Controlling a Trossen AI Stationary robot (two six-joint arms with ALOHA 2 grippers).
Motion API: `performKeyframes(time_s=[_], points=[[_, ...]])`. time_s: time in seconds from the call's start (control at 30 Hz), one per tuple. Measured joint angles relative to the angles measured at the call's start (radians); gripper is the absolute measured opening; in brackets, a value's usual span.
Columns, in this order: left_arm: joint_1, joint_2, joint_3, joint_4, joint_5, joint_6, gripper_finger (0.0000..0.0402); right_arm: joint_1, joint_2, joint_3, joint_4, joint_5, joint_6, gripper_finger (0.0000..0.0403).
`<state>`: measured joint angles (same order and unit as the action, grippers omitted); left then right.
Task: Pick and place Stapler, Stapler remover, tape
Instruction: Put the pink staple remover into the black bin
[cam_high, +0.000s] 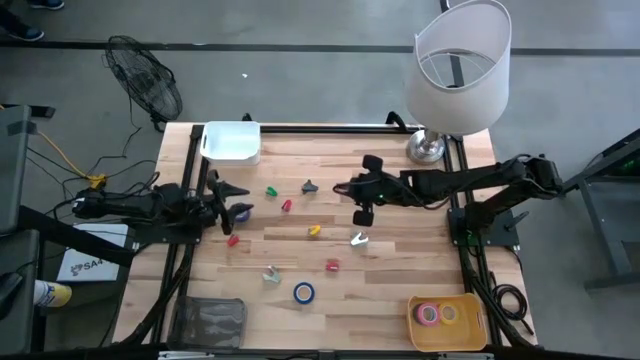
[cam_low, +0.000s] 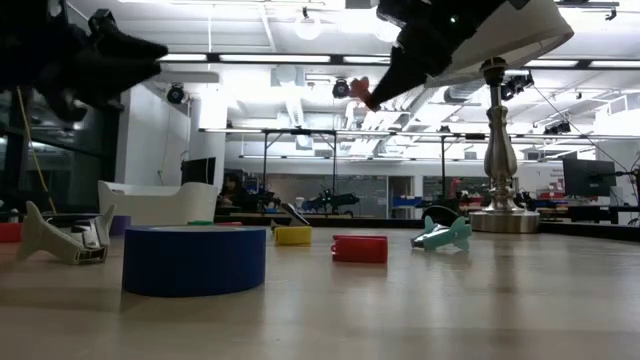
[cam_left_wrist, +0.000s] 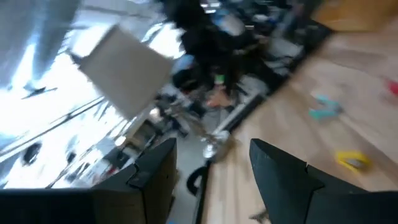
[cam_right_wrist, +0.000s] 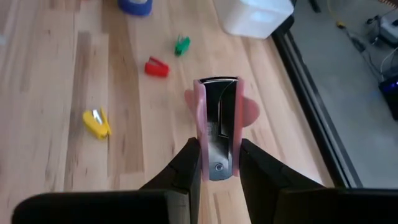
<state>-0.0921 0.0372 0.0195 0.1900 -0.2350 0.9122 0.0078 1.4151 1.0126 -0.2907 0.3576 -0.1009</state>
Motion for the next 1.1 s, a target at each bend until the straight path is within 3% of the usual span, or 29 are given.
performKeyframes(time_s=[0.33, 0.4, 0.67, 0.83, 1.1], points=[[0.0, 0.011, 0.11, 0.054, -0.343, -0.315, 0.0199, 0.0, 0.0, 0.0, 0.148, 0.0, 0.0, 0.0074], [0.0, 0.029, 0.126, 0.053, -0.373, -0.352, 0.0199, -0.001, 0.0, 0.0, 0.169, 0.0, 0.0, 0.0074], [0.0, 0.211, 0.176, 0.134, -0.323, -0.446, 0.0199, -0.003, 0.0, 0.0, 0.193, -0.004, 0.001, 0.0074], [0.0, 0.414, 0.247, 0.21, -0.295, -0.444, 0.0199, -0.028, 0.0, 0.0, 0.207, -0.055, 0.039, 0.0074], [0.001, 0.787, 0.466, 0.211, -0.29, -0.409, 0.0199, -0.063, 0.0, 0.0, 0.252, -0.132, 0.052, 0.0074]])
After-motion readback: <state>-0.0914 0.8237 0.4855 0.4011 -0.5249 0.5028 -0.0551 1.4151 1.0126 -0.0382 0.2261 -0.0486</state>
